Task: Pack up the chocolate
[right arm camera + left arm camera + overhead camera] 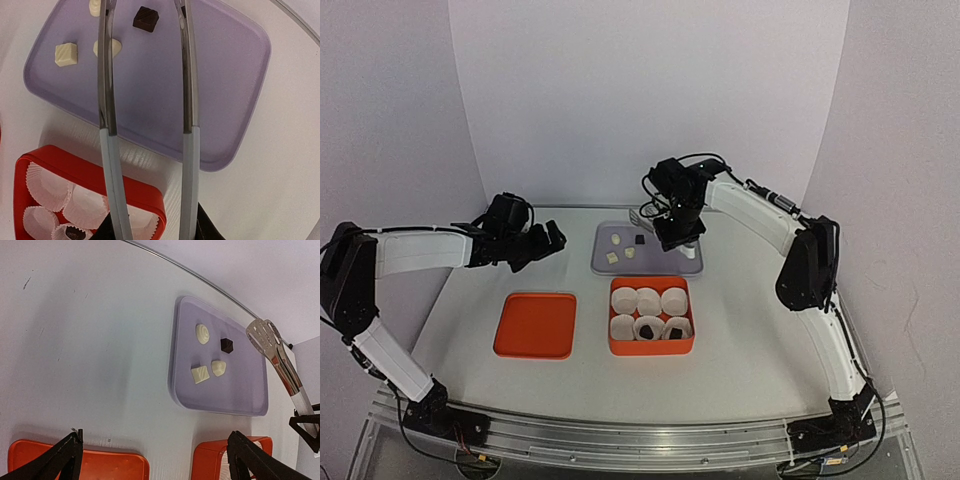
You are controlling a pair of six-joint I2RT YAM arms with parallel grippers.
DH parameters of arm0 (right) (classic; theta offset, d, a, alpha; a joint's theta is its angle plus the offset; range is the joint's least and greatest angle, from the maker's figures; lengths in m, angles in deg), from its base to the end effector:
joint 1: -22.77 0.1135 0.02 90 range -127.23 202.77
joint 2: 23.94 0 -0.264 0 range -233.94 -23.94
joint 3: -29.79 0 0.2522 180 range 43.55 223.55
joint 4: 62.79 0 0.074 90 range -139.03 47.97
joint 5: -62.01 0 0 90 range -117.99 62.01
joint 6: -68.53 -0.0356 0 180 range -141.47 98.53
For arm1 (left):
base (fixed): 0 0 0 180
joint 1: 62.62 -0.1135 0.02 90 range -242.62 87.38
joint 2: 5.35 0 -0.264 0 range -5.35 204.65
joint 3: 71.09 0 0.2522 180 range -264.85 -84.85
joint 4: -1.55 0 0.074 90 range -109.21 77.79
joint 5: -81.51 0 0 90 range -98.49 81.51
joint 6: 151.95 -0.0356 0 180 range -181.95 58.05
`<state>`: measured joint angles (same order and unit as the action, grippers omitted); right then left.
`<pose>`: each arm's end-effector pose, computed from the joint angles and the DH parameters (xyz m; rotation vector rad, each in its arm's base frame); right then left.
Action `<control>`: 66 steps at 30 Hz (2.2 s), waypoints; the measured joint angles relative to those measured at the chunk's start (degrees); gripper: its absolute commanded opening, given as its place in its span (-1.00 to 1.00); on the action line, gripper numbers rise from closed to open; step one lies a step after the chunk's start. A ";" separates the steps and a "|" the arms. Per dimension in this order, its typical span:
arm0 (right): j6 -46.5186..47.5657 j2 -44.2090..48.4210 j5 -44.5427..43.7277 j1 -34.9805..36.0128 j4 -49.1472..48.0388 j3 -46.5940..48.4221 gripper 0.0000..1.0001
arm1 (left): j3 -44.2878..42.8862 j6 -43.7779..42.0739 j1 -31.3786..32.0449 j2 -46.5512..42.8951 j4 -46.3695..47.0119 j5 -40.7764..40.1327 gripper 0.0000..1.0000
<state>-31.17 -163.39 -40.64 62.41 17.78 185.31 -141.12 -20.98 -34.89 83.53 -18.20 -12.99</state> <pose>0.3975 0.3192 0.2568 -0.6197 2.5747 -0.0166 0.3014 -0.1553 0.2277 -0.3086 2.2813 -0.5504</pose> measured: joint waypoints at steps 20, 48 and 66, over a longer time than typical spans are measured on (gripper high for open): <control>-4.13 -5.96 2.64 -0.40 -0.44 1.39 -0.31 | 0.07 1.02 0.00 0.77 0.02 0.47 0.99; -4.12 -7.87 2.83 -0.51 -0.84 2.34 -0.35 | 0.59 1.74 0.00 0.84 0.01 0.34 0.99; -1.41 -7.88 0.57 -0.51 -0.82 2.35 -0.46 | 0.83 2.60 0.00 0.84 0.02 -0.21 0.99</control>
<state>-32.58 -171.27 -40.08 61.90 16.97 187.66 -140.29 -18.38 -34.89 84.36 -18.18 -13.20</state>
